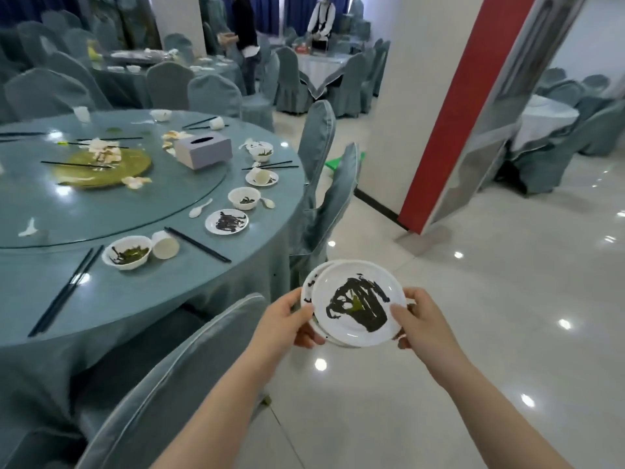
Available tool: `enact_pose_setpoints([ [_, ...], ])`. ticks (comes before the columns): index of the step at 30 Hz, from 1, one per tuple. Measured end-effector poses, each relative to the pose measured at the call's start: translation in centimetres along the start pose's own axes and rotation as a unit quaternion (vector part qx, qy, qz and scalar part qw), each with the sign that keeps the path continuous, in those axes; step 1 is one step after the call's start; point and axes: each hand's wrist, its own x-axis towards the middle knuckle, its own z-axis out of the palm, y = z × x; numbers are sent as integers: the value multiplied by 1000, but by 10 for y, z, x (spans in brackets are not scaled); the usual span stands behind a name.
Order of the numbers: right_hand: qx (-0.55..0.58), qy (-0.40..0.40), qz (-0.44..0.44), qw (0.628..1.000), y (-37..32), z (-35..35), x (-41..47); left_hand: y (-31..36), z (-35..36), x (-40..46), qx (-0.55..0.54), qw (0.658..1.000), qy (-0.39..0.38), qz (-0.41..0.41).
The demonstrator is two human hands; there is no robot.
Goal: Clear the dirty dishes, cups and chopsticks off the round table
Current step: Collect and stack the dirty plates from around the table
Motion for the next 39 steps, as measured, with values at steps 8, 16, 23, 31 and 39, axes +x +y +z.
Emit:
enact_pose_setpoints([
  [8,-14,10,36,999,24,-49,85,6,65,104,66,995,-71,-18],
  [16,-61,52,16,997,15,-83,215,23,95,239,65,993,-91,-40],
  [23,-11,9,47,999,1,-82,317,50,87,322,43,996,-50,-56],
  [31,35,-100,80,991,-14,-43,453,53,52,404,37,993,95,-66],
  [39,-12,-295,57,954,-40,53,550,38,0,425,-10,945,313,-94],
])
